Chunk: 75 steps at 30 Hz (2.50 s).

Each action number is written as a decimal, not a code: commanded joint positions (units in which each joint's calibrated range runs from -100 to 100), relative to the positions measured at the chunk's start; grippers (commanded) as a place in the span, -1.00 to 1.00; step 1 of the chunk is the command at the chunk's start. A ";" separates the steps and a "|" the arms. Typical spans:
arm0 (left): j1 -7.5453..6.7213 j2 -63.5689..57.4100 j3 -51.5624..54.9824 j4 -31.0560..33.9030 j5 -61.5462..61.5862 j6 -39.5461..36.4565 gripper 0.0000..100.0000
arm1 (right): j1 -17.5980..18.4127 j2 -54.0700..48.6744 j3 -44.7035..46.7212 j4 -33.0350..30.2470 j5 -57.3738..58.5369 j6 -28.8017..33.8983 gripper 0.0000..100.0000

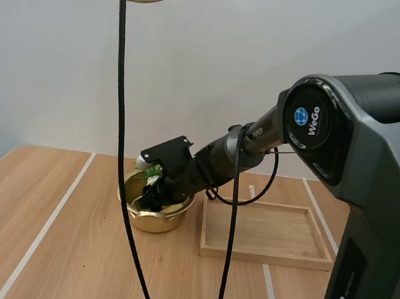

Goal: Open the pot, put the pineapple inside, and close it

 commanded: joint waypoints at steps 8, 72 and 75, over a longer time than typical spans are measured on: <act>-0.11 -0.41 -0.59 -0.48 -2.04 -0.15 -1.00 | 0.04 1.14 1.29 -2.44 1.25 -1.02 0.17; -0.11 -0.41 -0.59 -0.48 -2.04 -0.15 -1.00 | -14.43 -47.56 1.73 -14.33 3.71 16.85 1.00; -0.11 -0.41 -0.59 -0.48 -2.04 -0.15 -1.00 | -16.23 -49.21 1.73 -14.74 3.71 16.85 1.00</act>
